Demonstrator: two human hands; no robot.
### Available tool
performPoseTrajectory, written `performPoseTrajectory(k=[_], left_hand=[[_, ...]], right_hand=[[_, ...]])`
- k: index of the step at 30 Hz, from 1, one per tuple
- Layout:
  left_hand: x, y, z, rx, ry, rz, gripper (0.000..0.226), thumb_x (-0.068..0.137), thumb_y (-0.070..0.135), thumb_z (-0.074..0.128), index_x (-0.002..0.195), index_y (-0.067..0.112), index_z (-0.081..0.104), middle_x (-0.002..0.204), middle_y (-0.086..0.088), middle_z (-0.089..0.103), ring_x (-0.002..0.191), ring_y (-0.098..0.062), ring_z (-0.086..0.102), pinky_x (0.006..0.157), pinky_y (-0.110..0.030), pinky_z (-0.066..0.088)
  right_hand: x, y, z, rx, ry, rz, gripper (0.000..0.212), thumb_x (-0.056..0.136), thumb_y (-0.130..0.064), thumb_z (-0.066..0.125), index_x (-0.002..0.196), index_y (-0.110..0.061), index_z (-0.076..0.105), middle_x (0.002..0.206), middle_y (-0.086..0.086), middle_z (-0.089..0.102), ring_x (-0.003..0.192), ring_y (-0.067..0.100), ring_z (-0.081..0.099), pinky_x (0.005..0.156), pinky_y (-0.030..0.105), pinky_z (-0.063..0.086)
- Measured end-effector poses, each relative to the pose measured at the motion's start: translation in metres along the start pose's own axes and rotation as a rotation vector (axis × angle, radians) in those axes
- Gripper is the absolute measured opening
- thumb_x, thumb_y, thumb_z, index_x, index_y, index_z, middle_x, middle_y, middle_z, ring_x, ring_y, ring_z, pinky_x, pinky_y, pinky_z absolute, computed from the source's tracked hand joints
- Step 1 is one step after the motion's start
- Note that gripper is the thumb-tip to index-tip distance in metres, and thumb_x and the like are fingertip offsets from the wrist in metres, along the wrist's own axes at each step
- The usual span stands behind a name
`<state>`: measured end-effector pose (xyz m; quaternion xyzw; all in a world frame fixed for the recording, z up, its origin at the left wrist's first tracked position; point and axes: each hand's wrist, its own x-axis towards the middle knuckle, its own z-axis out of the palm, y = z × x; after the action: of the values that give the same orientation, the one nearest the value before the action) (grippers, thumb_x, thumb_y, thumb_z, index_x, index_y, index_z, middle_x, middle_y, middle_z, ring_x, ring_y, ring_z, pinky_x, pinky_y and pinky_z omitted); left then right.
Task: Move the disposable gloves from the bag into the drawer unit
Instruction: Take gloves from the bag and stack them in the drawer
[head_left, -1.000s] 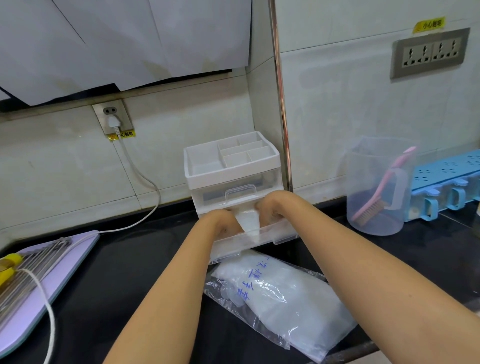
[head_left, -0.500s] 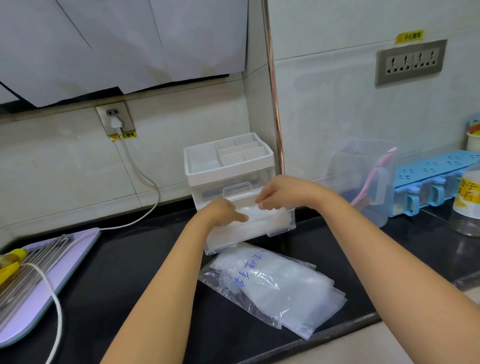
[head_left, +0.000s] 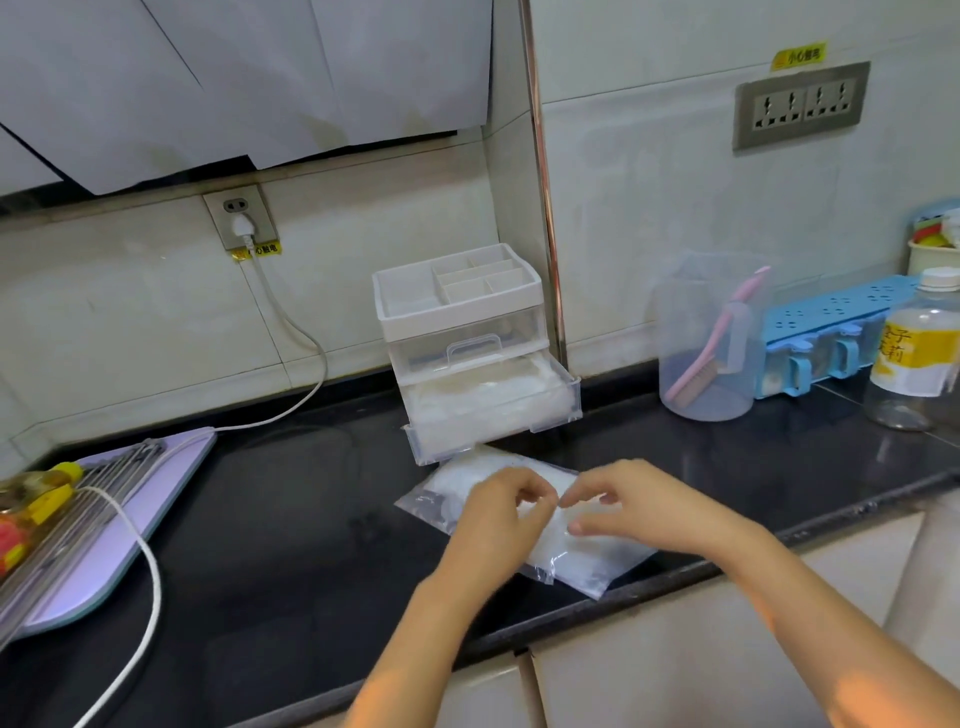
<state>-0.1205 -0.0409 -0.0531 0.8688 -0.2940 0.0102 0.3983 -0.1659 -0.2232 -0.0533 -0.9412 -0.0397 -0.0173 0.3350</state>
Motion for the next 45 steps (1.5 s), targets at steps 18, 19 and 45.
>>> performPoseTrajectory(k=[18,19,45], left_hand=[[-0.03,-0.03,0.038,0.06,-0.096,0.035,0.045,0.098,0.03,0.049,0.142,0.027,0.042,0.152,0.015,0.03,0.14,0.005,0.018,0.108,-0.012,0.015],[-0.03,-0.031,0.038,0.058,-0.093,0.04,0.044,0.098,0.029,0.049,0.142,0.027,0.043,0.152,0.015,0.031,0.138,0.008,0.017,0.108,-0.012,0.015],[-0.031,-0.025,0.032,0.012,-0.156,0.05,0.039,0.082,0.043,0.07,0.118,0.032,0.061,0.142,0.02,0.044,0.131,0.016,0.006,0.118,-0.025,0.002]], right_hand=[[-0.065,0.058,0.06,0.028,0.355,-0.115,0.045,0.073,-0.039,0.072,0.118,-0.038,0.062,0.124,-0.037,0.044,0.126,-0.011,0.039,0.109,0.008,0.019],[-0.067,0.059,0.061,0.049,0.388,-0.126,0.038,0.075,-0.038,0.07,0.113,-0.039,0.065,0.121,-0.035,0.05,0.124,-0.014,0.04,0.107,0.007,0.021],[-0.068,0.009,0.008,0.063,0.682,-0.105,0.012,0.081,-0.014,0.072,0.08,-0.026,0.074,0.081,-0.021,0.066,0.091,0.002,0.053,0.074,0.01,0.042]])
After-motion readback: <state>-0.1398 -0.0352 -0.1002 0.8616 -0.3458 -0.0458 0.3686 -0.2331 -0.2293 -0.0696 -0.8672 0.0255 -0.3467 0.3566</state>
